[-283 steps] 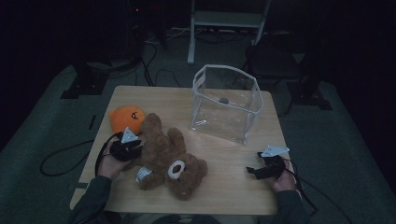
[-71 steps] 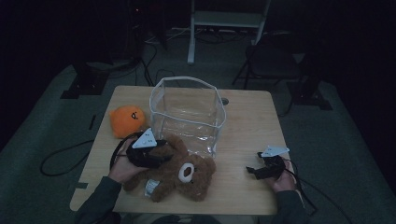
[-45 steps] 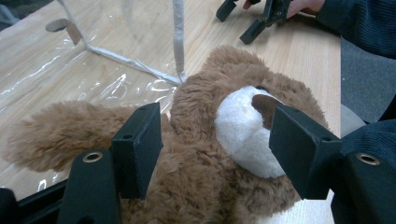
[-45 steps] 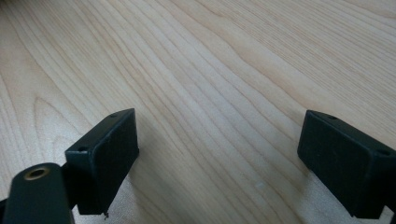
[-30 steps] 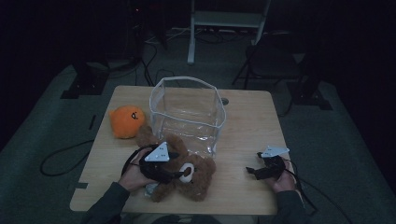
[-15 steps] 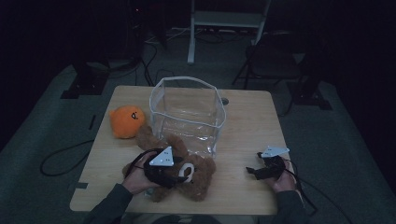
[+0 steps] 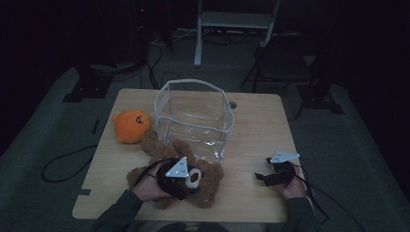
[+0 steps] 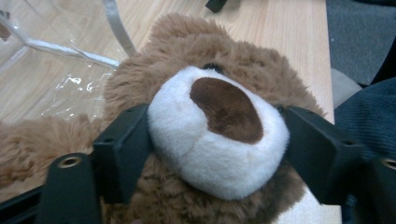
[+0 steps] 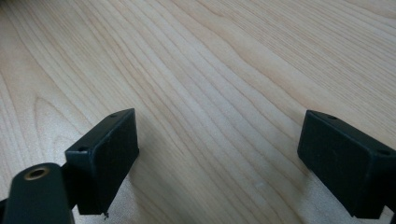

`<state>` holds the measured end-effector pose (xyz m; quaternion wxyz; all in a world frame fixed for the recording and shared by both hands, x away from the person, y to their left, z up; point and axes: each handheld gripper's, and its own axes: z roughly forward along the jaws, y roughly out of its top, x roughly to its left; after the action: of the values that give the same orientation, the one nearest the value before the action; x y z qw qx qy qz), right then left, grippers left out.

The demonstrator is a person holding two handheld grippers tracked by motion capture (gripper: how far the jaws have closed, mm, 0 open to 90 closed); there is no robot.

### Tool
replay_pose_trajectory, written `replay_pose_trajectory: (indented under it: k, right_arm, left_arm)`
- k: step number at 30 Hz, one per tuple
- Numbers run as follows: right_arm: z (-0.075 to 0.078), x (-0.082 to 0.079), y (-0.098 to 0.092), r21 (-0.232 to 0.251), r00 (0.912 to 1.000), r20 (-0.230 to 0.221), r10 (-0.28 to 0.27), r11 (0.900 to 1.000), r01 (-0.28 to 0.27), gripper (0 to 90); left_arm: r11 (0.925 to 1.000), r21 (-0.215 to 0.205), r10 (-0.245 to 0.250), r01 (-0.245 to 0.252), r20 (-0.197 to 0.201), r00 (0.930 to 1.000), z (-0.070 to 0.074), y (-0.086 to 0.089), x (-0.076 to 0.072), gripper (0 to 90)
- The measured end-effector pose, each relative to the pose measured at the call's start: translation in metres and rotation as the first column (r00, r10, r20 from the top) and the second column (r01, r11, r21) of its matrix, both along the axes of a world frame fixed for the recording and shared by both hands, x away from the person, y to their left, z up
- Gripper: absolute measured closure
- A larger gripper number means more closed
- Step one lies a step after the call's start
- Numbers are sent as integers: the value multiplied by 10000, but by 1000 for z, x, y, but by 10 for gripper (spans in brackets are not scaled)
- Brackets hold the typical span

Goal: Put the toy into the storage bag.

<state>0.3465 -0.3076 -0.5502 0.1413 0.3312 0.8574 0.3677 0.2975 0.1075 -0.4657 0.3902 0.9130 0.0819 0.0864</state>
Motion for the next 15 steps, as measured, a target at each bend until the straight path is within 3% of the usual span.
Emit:
replay_pose_trajectory:
  k: [6, 13, 15]
  right_arm:
    - [0, 0, 0, 6, 10000, -4, 1, 10000, -1, 116]
    - [0, 0, 0, 6, 10000, -6, 0, 10000, 0, 116]
    - [0, 0, 0, 6, 10000, -7, -1, 10000, 1, 116]
  left_arm:
    - [9994, -175, 307, -310, -131, 9994, -4, -9, 11, 160]
    - [9896, -462, 1350, -1365, -349, 9902, -5, -19, 26, 115]
    - [9915, -363, 1229, -1245, -442, 9914, -5, -20, 28, 119]
